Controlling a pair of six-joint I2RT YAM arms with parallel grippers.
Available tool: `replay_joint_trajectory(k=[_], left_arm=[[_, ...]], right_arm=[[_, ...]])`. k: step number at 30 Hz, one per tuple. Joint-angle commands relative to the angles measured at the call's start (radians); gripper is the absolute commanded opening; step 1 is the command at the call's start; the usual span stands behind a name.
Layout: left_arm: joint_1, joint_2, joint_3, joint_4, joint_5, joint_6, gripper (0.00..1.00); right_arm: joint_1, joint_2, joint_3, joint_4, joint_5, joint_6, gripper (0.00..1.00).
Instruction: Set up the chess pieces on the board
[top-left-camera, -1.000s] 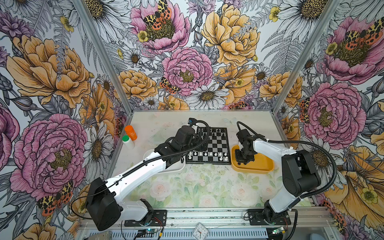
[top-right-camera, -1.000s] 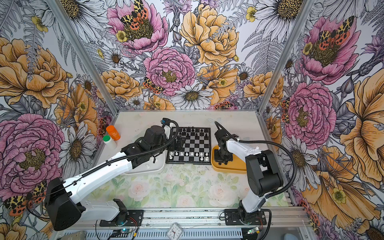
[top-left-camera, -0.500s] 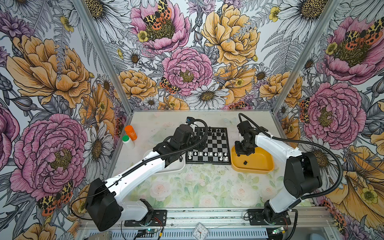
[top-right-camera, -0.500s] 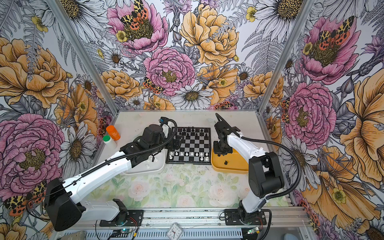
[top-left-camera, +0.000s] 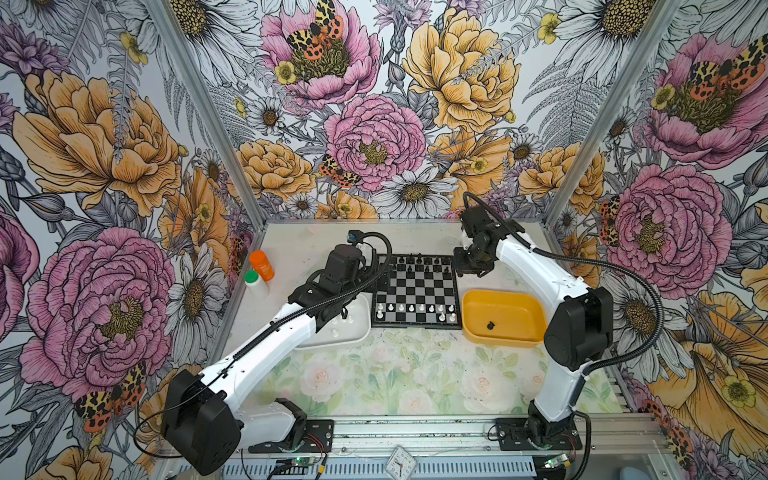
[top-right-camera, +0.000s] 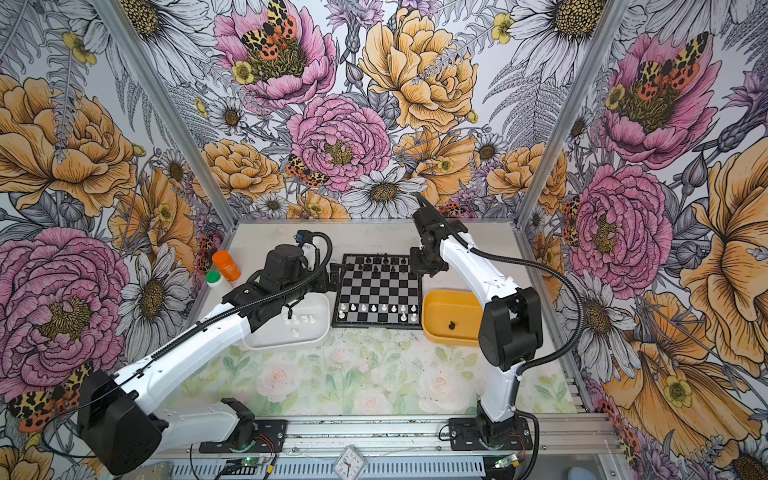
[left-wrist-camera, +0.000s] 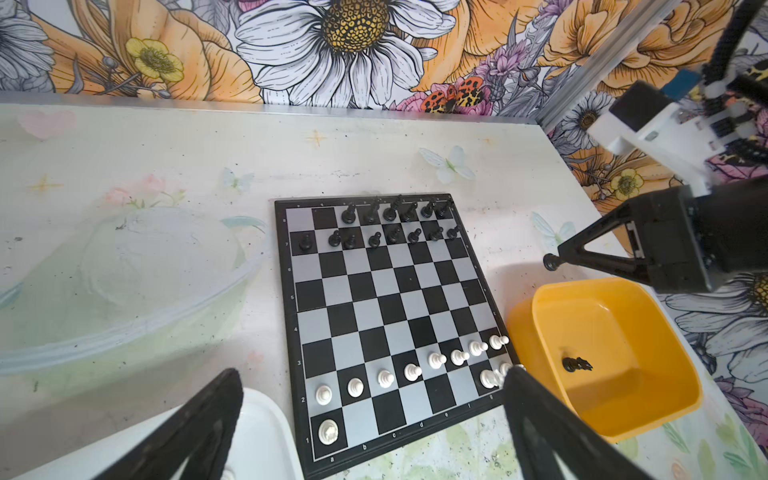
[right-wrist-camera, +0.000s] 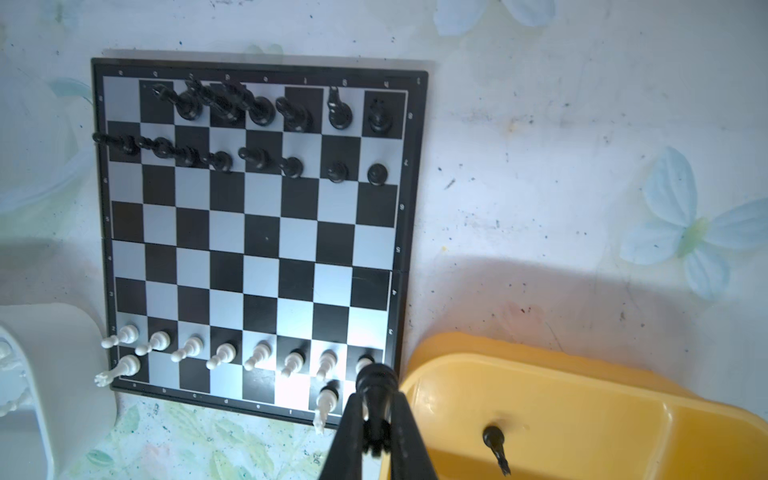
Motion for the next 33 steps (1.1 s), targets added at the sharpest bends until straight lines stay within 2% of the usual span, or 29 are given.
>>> replay_joint_trajectory(k=[1,13,18,22,33], left_arm=[[0.049,-0.018,-0.012,0.005,0.055,0.030,0.99],[0.226,0.051,0.015,0.052,0.173,0.065,0.99],[0.290,0.096,0.035,0.077,0.235,0.059,0.99],[0.326,0.127,0.033,0.106,0.285,0.050,0.99],[0.375,0.186,0.057,0.105,0.346,0.053,0.99]], right_arm=[[0.024,0.084,0.145,-0.049,-0.019,-0.014,0.11],[0.072,0.464,0.728,-0.155,-0.105,-0.002,0.11],[0.083,0.585,0.895,-0.152,-0.157,0.024,0.11],[0.109,0.644,0.951,-0.104,-0.185,0.014,0.11],[0.176,0.752,0.950,0.098,-0.201,-0.006,0.11]])
